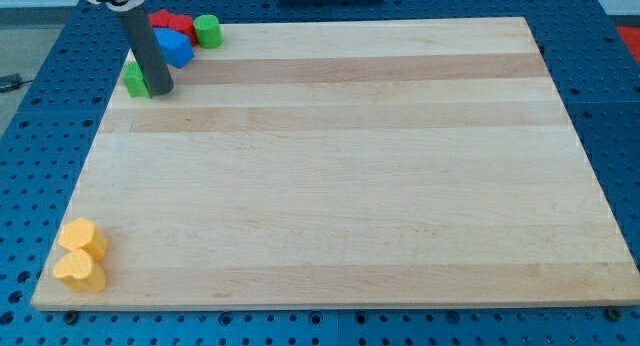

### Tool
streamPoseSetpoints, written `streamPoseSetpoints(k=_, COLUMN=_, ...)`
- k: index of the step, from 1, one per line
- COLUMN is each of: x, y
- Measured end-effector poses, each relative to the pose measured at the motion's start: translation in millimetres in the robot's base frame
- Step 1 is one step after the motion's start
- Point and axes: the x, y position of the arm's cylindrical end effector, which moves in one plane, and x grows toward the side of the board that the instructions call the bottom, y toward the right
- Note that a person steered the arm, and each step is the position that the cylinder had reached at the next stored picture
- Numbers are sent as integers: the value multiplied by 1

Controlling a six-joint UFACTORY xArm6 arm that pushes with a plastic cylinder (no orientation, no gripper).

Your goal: Place the green star to the bottom of the blue blocks

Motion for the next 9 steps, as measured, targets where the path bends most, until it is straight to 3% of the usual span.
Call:
streamPoseSetpoints(k=1, x=20, y=2)
streamPoseSetpoints(k=3, x=37, y=-47)
streamPoseSetpoints(k=7, x=-43, y=-41)
streamPoseSetpoints(k=8, x=-44, y=-41)
streamPoseSetpoints(k=9, x=-14, y=-42)
